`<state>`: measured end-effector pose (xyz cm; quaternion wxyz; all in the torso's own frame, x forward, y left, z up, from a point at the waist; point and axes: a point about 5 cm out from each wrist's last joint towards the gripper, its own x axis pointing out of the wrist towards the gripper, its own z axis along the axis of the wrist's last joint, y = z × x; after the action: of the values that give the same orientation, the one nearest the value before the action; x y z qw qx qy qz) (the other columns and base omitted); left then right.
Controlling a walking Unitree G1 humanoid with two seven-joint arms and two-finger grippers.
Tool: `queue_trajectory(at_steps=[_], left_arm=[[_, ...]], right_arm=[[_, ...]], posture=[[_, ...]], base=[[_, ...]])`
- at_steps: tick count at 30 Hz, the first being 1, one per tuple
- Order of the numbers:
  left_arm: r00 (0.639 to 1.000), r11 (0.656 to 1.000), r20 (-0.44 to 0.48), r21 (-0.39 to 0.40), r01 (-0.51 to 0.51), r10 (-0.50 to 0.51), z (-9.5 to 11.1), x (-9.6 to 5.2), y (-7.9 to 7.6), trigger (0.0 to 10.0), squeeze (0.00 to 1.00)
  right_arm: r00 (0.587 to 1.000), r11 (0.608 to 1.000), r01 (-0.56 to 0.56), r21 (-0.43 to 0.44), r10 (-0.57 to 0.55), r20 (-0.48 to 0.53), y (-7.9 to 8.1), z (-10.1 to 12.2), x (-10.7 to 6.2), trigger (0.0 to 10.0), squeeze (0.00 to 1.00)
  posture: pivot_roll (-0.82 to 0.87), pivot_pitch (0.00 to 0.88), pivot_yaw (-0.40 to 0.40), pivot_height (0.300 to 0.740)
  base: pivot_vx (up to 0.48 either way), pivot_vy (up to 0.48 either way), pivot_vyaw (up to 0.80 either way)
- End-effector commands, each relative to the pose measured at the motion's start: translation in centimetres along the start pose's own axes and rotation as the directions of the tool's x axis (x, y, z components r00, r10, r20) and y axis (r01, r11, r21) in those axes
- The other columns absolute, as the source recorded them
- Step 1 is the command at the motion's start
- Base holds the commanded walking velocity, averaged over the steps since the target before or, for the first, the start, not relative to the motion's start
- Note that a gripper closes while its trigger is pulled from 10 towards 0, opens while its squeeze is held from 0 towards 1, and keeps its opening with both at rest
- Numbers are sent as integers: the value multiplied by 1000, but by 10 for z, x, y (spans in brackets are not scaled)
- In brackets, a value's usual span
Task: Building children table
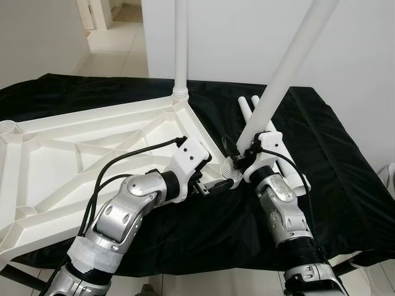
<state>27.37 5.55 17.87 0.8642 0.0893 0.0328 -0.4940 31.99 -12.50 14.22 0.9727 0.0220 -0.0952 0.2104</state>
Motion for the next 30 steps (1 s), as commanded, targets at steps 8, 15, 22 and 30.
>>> queue_trajectory(at_steps=[8,15,22,30], left_arm=[[999,999,-1,-19,-34,34,0,-2,1,10000,0],[999,999,-2,-21,-34,34,0,-2,2,10000,0],[999,999,-1,-21,-35,35,1,-2,2,10000,0],[999,999,-2,-21,-39,39,2,-3,3,10000,0]], right_arm=[[996,994,-73,-83,68,-65,8,-21,-20,10000,0],[993,988,-106,-114,98,-73,6,-22,-23,10000,0],[989,990,-104,-95,93,-114,1,-25,-19,10000,0],[981,988,-124,-90,109,-160,-1,-27,-15,10000,0]], posture=[[104,1,-32,740],[102,2,-29,740],[104,3,-28,740],[108,10,-30,740]], base=[[0,0,0],[0,0,0],[0,0,0],[0,0,0]])
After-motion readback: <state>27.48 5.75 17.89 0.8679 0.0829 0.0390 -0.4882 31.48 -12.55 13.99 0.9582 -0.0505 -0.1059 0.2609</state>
